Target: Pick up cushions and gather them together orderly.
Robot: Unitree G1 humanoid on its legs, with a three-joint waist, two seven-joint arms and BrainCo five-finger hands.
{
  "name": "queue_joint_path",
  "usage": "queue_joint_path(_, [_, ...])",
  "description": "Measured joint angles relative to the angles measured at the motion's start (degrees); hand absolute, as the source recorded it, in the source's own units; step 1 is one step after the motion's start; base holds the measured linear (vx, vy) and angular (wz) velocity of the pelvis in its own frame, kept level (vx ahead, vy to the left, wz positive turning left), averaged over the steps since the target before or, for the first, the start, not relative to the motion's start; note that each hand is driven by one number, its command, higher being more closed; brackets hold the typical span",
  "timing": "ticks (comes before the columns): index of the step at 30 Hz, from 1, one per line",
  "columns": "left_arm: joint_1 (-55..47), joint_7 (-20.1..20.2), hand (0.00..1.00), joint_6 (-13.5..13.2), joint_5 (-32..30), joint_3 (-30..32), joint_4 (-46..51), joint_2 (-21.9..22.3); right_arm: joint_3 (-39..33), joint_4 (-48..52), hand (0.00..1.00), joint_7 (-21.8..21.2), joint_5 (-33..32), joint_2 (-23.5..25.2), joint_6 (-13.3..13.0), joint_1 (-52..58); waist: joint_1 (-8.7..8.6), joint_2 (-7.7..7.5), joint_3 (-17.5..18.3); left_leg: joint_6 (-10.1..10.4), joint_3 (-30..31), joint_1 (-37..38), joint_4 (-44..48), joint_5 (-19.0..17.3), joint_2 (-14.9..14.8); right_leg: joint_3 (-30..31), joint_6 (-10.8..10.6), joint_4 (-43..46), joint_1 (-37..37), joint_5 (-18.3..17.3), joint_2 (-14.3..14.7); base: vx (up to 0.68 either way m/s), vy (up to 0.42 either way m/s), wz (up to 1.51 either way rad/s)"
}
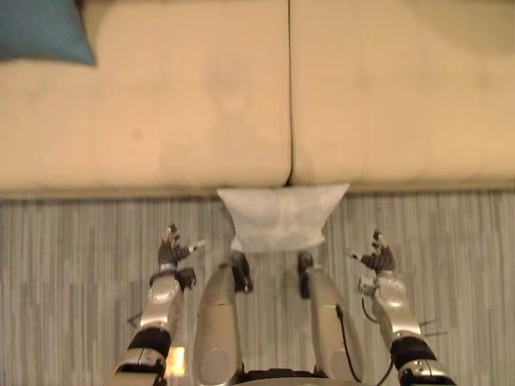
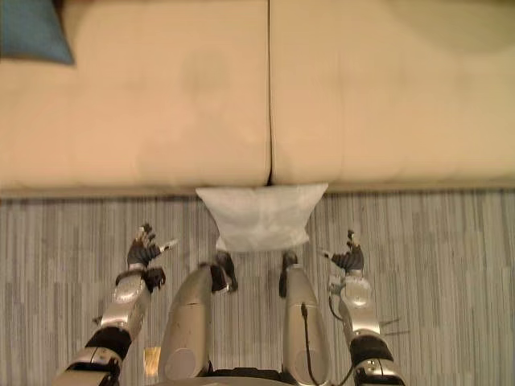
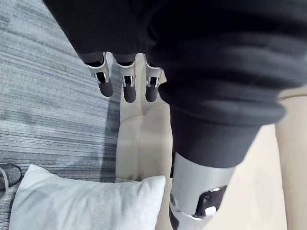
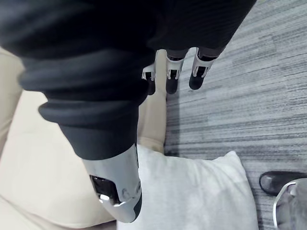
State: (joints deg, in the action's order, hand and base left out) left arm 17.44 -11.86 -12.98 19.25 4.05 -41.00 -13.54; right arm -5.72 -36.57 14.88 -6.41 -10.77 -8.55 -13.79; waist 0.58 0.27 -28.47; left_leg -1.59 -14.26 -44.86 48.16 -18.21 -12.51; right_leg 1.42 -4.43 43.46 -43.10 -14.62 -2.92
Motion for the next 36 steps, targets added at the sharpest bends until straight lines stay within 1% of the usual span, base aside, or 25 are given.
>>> queue_joint_path(2, [6.1, -1.0, 0.00, -0.5, 1.5, 3.3, 1.4, 0.0, -0.1, 1.4, 0.00, 1.5, -1.0, -0.6, 0.0, -5.9, 0.15, -0.01, -2.2, -0.4, 0.5, -9.2, 4.6, -0.2, -1.3, 0.0, 0.0, 4.3, -9.0, -0.1, 0.5, -0.13, -0.013, -0.09])
queue_joint_path(3, [7.6, -1.1, 0.00, -0.6, 1.7, 4.2, 1.7, 0.0, -0.2, 1.7, 0.00, 1.8, -1.4, -0.8, 0.0, -7.6, 0.19, -0.01, -2.7, -0.4, 0.7, -11.6, 5.9, -0.2, -1.6, 0.0, 0.0, 5.6, -11.3, -0.1, 0.6, -0.11, -0.011, -0.09])
queue_joint_path(4, [9.6, -1.3, 0.00, -0.7, 1.7, 6.0, 2.7, 0.2, -0.5, 1.9, 0.00, 2.2, -2.4, -1.0, 0.0, -11.2, 0.17, -0.01, -2.8, -0.5, 1.0, -16.1, 8.2, -0.3, -2.1, 0.1, -0.1, 7.8, -15.7, -0.1, 0.8, -0.08, -0.010, -0.09])
queue_joint_path(5, [10.7, -1.6, 0.00, -0.7, 2.0, 6.7, 3.1, 0.2, -0.9, 1.9, 0.00, 2.6, -2.7, -1.1, 0.0, -13.2, 0.18, -0.04, -2.8, -0.5, 1.0, -18.4, 9.4, -0.3, -2.6, 0.1, -0.1, 9.0, -18.0, -0.1, 0.8, -0.11, -0.015, -0.09])
queue_joint_path(6, [13.3, -2.2, 0.00, -0.8, 2.6, 7.6, 3.9, 0.4, -1.8, 1.9, 0.00, 3.1, -3.4, -1.5, 0.0, -17.0, 0.38, -0.03, -2.8, -0.5, 1.1, -22.7, 12.0, -0.3, -3.1, 0.1, -0.1, 11.9, -22.5, -0.3, 0.8, -0.11, -0.023, -0.04])
queue_joint_path(7, [14.9, -2.7, 0.00, -0.9, 2.7, 7.8, 4.9, 0.3, -1.8, 1.9, 0.00, 3.8, -4.6, -2.1, -0.1, -20.1, 0.40, -0.03, -2.8, -1.0, 1.1, -25.7, 13.8, -0.5, -3.4, 0.1, -0.1, 14.0, -25.6, -0.8, 0.7, -0.12, -0.031, 0.02])
queue_joint_path(10, [18.6, -3.5, 0.00, -1.0, 3.0, 7.3, 7.1, 0.5, -1.5, 2.0, 0.00, 4.0, -5.9, -3.4, -0.1, -27.4, 0.49, -0.01, -2.9, -1.3, 1.7, -31.9, 17.3, -0.7, -3.8, 0.2, -0.2, 18.3, -32.0, -1.5, 0.5, -0.15, -0.050, 0.06])
queue_joint_path(13, [23.1, -4.2, 0.00, -1.1, 3.2, 3.6, 8.9, 0.5, -0.3, 1.9, 0.00, 4.1, -6.6, -3.7, -0.1, -34.3, 0.60, 0.02, -2.9, -1.6, 1.6, -36.5, 19.0, -0.8, -4.6, -0.1, -0.2, 20.6, -36.8, -1.5, 0.2, -0.12, -0.034, 0.05])
queue_joint_path(14, [25.2, -4.7, 1.00, -1.1, 3.2, 1.6, 9.0, 0.7, 0.1, 1.9, 0.00, 4.8, -6.6, -3.5, -0.1, -36.2, 0.53, 0.04, -2.9, -2.0, 1.4, -37.8, 19.1, -0.5, -4.7, -0.4, -0.2, 21.1, -38.0, -1.5, -0.1, -0.08, -0.015, 0.11])
queue_joint_path(15, [26.4, -4.8, 1.00, -1.1, 3.2, 0.6, 9.0, 1.0, 0.1, 1.8, 1.00, 5.3, -6.6, -3.2, -0.1, -37.1, 0.57, 0.04, -2.9, -1.9, 1.4, -38.4, 19.2, -0.4, -5.0, -0.6, -0.2, 21.2, -38.6, -1.4, -0.1, -0.08, -0.016, 0.08])
queue_joint_path(16, [28.6, -4.9, 1.00, -1.1, 3.2, -1.3, 9.0, 1.5, 0.4, 1.5, 1.00, 6.3, -6.7, -2.5, -0.1, -38.8, 0.53, 0.04, -2.9, -2.0, 1.3, -39.5, 19.7, -0.3, -5.7, -1.1, -0.1, 21.4, -39.4, -1.3, -0.2, -0.06, -0.007, 0.04])
queue_joint_path(19, [33.6, -6.3, 1.00, -1.0, 3.2, -4.7, 8.9, 3.1, 0.6, 1.4, 1.00, 8.9, -6.8, -1.2, -0.1, -41.3, 0.23, 0.04, -2.9, -3.1, 0.8, -41.1, 20.3, 0.4, -6.0, -1.0, 0.2, 22.2, -41.4, -1.1, -0.3, -0.04, 0.010, 0.00])
queue_joint_path(22, [35.2, -8.4, 1.00, -0.9, 4.4, -4.5, 8.6, 3.6, 1.2, 1.4, 1.00, 10.2, -6.8, -1.0, 0.0, -42.4, 0.14, 0.05, -2.9, -3.2, 0.3, -41.6, 20.8, 0.4, -6.5, -1.0, 0.2, 22.9, -42.4, -1.1, -0.1, -0.02, 0.019, -0.09])
queue_joint_path(26, [35.6, -9.0, 1.00, -0.8, 5.0, -6.0, 8.7, 3.1, 2.3, 2.1, 1.00, 10.2, -6.8, -1.1, 0.0, -42.5, 0.13, 0.05, -2.9, -2.9, 0.9, -41.6, 20.8, 0.7, -6.7, -1.4, 0.3, 23.3, -42.3, -1.1, -0.1, -0.03, 0.011, 0.02])
queue_joint_path(29, [35.7, -9.6, 1.00, -0.8, 5.0, -6.4, 9.5, 3.1, 3.6, 4.1, 1.00, 10.2, -6.8, -1.1, 0.0, -42.0, -0.12, 0.07, -2.9, -2.9, 1.2, -41.3, 20.7, 1.2, -6.8, -1.6, 0.9, 23.4, -42.0, -0.8, 0.0, -0.05, 0.018, 0.02])
queue_joint_path(30, [35.7, -9.6, 1.00, -0.8, 4.9, -6.6, 10.6, 3.1, 4.3, 5.8, 1.00, 10.2, -6.8, -1.0, 0.0, -41.2, -0.47, 0.08, -2.9, -2.8, 1.4, -40.8, 20.6, 1.4, -6.8, -1.8, 1.0, 23.3, -41.4, -0.7, 0.0, -0.04, 0.015, 0.04])
queue_joint_path(33, [33.3, -9.8, 1.00, -0.8, 4.8, -8.5, 15.0, 3.1, 5.8, 10.7, 1.00, 10.1, -6.5, -0.7, 0.0, -36.9, -0.43, 0.09, -2.8, -2.5, 1.5, -36.8, 19.3, 1.6, -6.8, -2.2, 1.2, 21.9, -37.1, -0.5, 0.1, -0.06, 0.010, 0.04])
queue_joint_path(35, [28.3, -9.8, 1.00, -1.0, 4.8, -9.1, 20.8, 3.1, 7.0, 16.7, 1.00, 10.0, -4.8, 0.4, 0.0, -31.2, -0.66, 0.07, -2.7, -1.9, 0.9, -29.9, 15.7, 1.8, -6.5, -2.5, 1.8, 17.8, -30.1, 0.0, 0.3, -0.06, -0.021, 0.00])
queue_joint_path(36, [27.1, -9.8, 1.00, -1.2, 4.8, -9.5, 22.1, 3.1, 7.2, 18.4, 1.00, 10.0, -4.2, 0.7, -0.1, -29.6, -0.62, 0.05, -2.6, -1.4, 0.6, -28.0, 14.4, 1.9, -6.5, -2.5, 1.9, 16.5, -28.3, 0.3, 0.3, -0.05, -0.051, 0.00])
